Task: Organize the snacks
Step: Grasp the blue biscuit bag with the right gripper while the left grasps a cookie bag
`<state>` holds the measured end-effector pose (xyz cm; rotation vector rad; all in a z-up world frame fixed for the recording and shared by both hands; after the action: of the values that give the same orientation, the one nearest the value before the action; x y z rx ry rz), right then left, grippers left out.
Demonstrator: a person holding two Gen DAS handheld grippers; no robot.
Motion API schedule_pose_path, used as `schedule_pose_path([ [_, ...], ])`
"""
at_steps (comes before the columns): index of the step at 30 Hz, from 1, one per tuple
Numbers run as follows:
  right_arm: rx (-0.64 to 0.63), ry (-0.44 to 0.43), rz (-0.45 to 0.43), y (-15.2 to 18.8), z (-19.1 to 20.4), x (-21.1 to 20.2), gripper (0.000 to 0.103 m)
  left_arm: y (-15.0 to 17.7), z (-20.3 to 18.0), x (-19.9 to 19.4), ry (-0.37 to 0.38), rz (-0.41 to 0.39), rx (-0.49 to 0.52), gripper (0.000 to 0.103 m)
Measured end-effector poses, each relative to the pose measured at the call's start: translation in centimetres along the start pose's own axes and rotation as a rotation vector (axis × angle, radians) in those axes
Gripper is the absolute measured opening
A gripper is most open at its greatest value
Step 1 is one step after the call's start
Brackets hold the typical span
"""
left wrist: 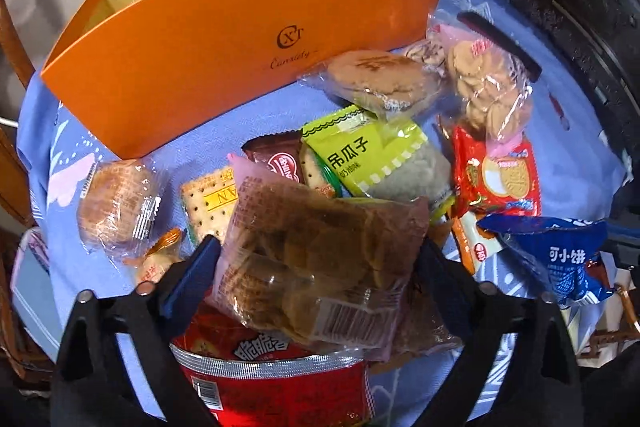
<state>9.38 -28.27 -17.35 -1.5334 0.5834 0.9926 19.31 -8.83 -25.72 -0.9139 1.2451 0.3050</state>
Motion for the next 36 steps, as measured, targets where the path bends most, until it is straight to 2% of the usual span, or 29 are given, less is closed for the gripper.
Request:
schedule_pose_path([
  [1, 0.007, 0.003, -0.003, 0.0, -0.1, -0.1, 0.002, 0.2, 0.2, -0.1, 0.01, -0.007, -0.011, 0.082],
  [7, 0.068, -0.002, -0.037, -0.6, -0.9, -0.5, 0.0, 1.0, 1.0, -0.9, 0.021, -0.028, -0.041, 0.069],
  [13, 0.074, -0.012, -0.038, -1.0, -1.4, 0.0, 0.0, 1.5, 1.2, -2.9, 0.038, -0.058, -0.056, 0.068],
  [17, 0.124, -0.148, 0.009, -0.9, -1.4, 0.7, 0.001, 2.0, 1.4, -3.2, 0.033, -0.057, -0.07, 0.068],
  [18, 0.125, -0.17, 0.027, -0.8, -1.3, 1.0, 0.01, 2.1, 1.4, -3.2, 0.032, -0.058, -0.073, 0.068],
  [19, 0.12, -0.191, 0.052, -0.7, -0.9, 1.5, 0.027, 2.1, 1.4, -3.3, 0.032, -0.059, -0.076, 0.068],
  [20, 0.117, -0.184, 0.074, -0.5, -0.5, 2.0, 0.074, 2.2, 1.5, -3.4, 0.032, -0.06, -0.079, 0.068],
  [21, 0.12, -0.18, 0.08, -0.4, -0.2, 2.3, 0.087, 2.2, 1.5, -3.4, 0.033, -0.06, -0.08, 0.068],
  [23, 0.103, -0.212, 0.087, -0.5, 0.5, 2.7, 0.087, 2.2, 1.5, -3.4, 0.034, -0.061, -0.08, 0.068],
  [25, 0.057, -0.189, 0.102, -0.6, 1.4, 3.3, 0.087, 2.1, 1.5, -3.3, 0.037, -0.062, -0.079, 0.067],
  [27, 0.008, -0.138, 0.159, -0.6, 2.2, 5.0, 0.087, 2.1, 1.5, -3.2, 0.038, -0.061, -0.081, 0.067],
  [29, -0.023, -0.13, 0.207, -0.2, 2.8, 6.6, 0.086, 2.1, 1.5, -3.1, 0.04, -0.058, -0.085, 0.067],
  [30, -0.036, -0.118, 0.22, 0.1, 3.0, 7.1, 0.083, 2.1, 1.5, -3.1, 0.04, -0.058, -0.086, 0.067],
  [31, -0.056, -0.106, 0.24, 0.4, 3.3, 7.8, 0.066, 2.1, 1.4, -3.1, 0.04, -0.058, -0.086, 0.067],
  [32, -0.058, -0.118, 0.239, 0.6, 3.5, 7.9, 0.058, 2.1, 1.5, -3.2, 0.041, -0.059, -0.085, 0.067],
  [36, -0.068, -0.136, 0.218, 0.7, 3.9, 6.9, 0.048, 1.9, 1.5, -3.4, 0.042, -0.065, -0.091, 0.067],
])
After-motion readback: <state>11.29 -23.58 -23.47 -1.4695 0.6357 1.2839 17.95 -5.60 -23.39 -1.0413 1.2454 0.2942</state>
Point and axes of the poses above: each gripper's, at about its wrist camera, not at the fingertips, and x roughly the way its jaws point, z to its left, y to its underside, the point moved 1 cm from there along x, roughly the way its jaws point, and after that the axes turned 9 degrees about x, right-handed, at the moved point
